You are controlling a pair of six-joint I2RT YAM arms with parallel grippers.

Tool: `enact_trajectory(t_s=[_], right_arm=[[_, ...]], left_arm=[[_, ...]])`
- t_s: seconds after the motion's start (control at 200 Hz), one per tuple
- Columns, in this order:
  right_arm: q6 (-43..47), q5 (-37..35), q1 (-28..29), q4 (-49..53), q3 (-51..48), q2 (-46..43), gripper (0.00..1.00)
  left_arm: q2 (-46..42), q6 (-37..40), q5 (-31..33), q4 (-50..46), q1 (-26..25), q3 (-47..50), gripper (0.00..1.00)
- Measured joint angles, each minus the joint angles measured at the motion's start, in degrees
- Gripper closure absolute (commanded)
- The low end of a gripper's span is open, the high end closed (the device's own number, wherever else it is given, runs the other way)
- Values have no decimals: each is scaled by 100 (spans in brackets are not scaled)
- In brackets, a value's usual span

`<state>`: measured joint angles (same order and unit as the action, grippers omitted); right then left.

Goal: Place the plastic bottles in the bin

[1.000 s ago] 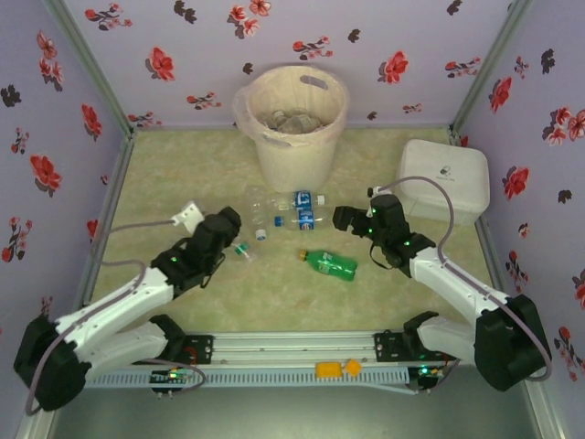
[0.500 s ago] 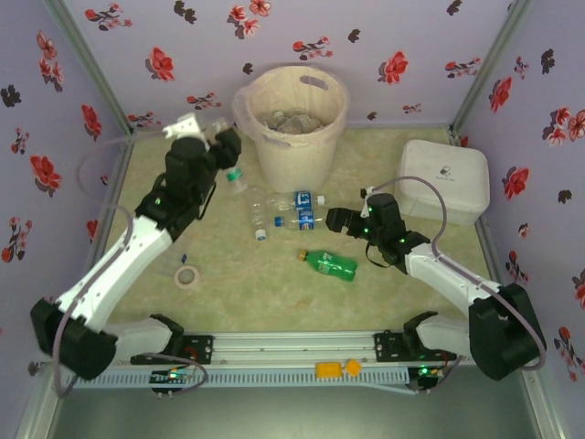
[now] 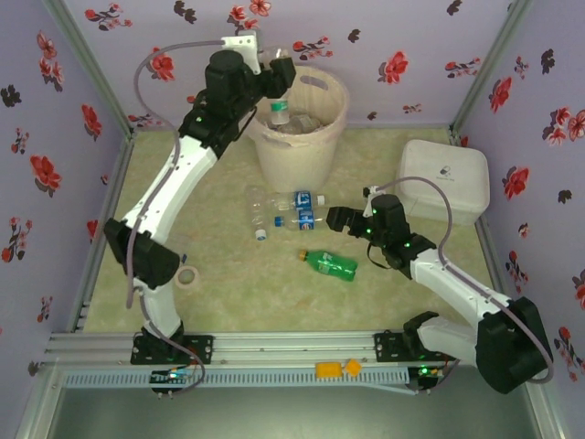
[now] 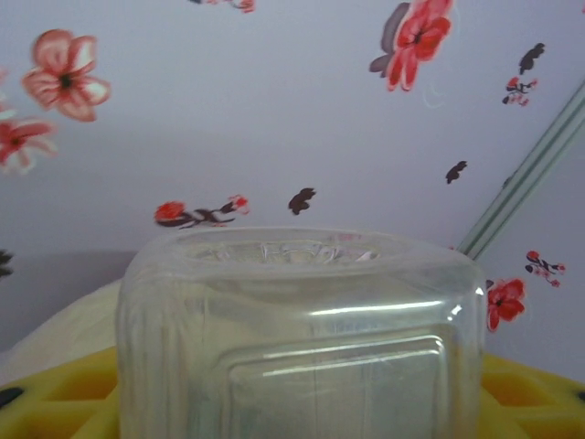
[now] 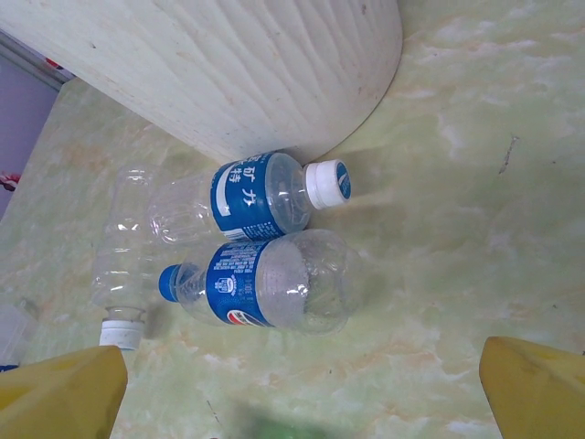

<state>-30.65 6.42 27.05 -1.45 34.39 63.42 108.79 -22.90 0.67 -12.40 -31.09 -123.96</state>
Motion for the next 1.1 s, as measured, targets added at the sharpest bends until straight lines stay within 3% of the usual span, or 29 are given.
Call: enact_trajectory(t_s=[0.185, 0.395, 0.43, 0.455, 0.535, 0.55, 0.855, 1.1], right_arm=[[-2, 0, 2, 15, -76, -76, 0], [4, 2, 2, 131, -81, -87, 0], [9, 2, 2, 164, -81, -101, 0], [13, 0, 2, 181, -81, -114, 0], [15, 0, 2, 214, -81, -164, 0], [15, 0, 2, 221, -81, -170, 0], [61, 2, 31, 313, -74, 9, 0], [361, 70, 175, 817, 387, 481, 0]], left_arm=[[1073, 385, -201, -402, 15, -1416, 92], [1794, 557, -243, -608, 85, -1943, 89], [1882, 566, -243, -647, 94, -1963, 80], [1945, 573, -243, -656, 101, -1971, 68], [2094, 573, -245, -723, 116, -1993, 5], [2122, 579, -243, -763, 122, -2002, 1], [2149, 345, 192, -1246, 212, -2358, 0], [1200, 341, 636, -1532, 212, -1464, 0]])
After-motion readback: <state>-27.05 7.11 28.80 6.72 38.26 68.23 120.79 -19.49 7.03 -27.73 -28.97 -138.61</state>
